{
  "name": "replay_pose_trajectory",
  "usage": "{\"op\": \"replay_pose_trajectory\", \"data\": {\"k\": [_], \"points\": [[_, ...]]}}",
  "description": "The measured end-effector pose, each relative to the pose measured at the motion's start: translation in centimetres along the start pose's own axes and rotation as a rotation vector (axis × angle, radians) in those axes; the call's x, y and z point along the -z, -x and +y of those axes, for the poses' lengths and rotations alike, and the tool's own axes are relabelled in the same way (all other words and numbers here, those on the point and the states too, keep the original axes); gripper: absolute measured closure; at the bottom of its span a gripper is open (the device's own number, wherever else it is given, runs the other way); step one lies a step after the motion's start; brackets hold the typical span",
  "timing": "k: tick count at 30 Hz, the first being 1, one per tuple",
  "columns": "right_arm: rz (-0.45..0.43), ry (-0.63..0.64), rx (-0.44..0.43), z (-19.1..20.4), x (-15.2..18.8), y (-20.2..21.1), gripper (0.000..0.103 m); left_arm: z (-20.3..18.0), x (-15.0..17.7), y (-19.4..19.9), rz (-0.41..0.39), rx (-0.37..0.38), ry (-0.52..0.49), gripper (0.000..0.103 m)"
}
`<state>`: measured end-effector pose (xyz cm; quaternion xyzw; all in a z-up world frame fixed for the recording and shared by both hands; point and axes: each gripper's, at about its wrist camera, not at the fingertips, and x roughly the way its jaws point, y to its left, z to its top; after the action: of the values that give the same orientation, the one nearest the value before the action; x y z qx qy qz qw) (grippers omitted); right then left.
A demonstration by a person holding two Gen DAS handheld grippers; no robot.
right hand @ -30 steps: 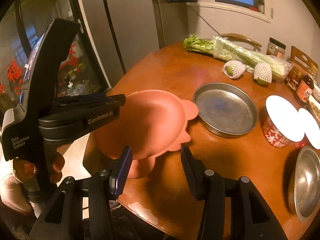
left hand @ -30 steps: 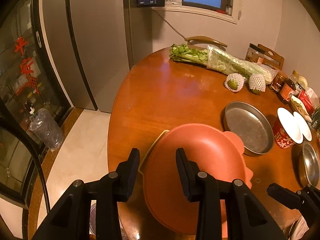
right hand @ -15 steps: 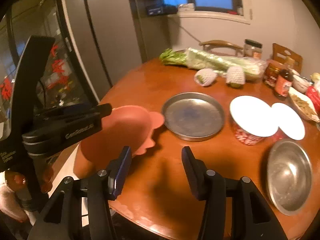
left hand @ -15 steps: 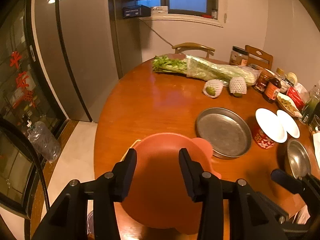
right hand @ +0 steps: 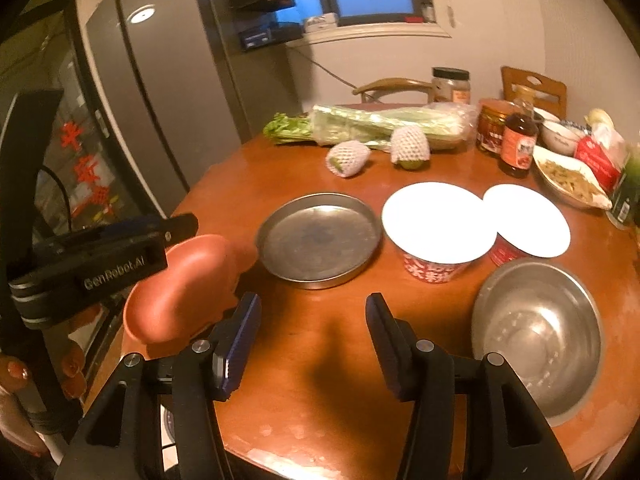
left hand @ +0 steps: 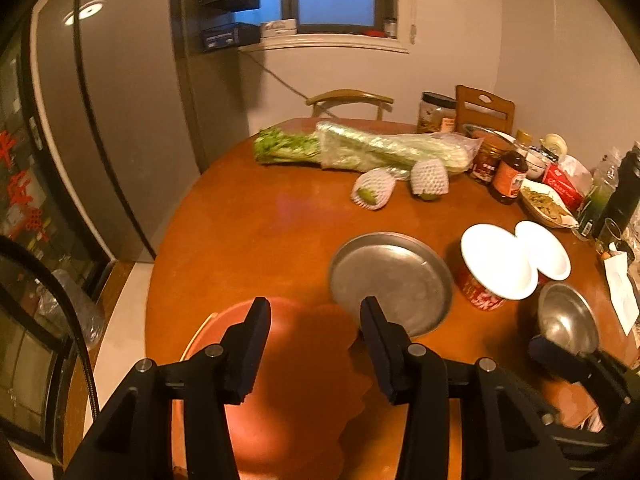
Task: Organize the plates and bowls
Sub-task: 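Lower the orange plate onto the shell plate and open the left gripper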
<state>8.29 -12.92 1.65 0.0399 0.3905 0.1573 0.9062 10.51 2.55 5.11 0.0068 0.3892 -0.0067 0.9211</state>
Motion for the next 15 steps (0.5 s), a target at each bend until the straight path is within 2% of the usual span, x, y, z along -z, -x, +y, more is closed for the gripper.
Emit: {"op": "replay_pose_trajectory", "data": {"k": [9, 15], "points": [[0.026, -0.059, 0.029, -2.1, -0.2, -1.6, 0.047, -1.1, -2.7, -3.1, 0.041, 0.032, -0.037, 0.056], [0.06, -0.075, 0.039, -2.4, -0.5, -3.7, 0.047, -0.9, -3.7, -6.5, 0.103, 0.049, -0.048, 0.056]]}}
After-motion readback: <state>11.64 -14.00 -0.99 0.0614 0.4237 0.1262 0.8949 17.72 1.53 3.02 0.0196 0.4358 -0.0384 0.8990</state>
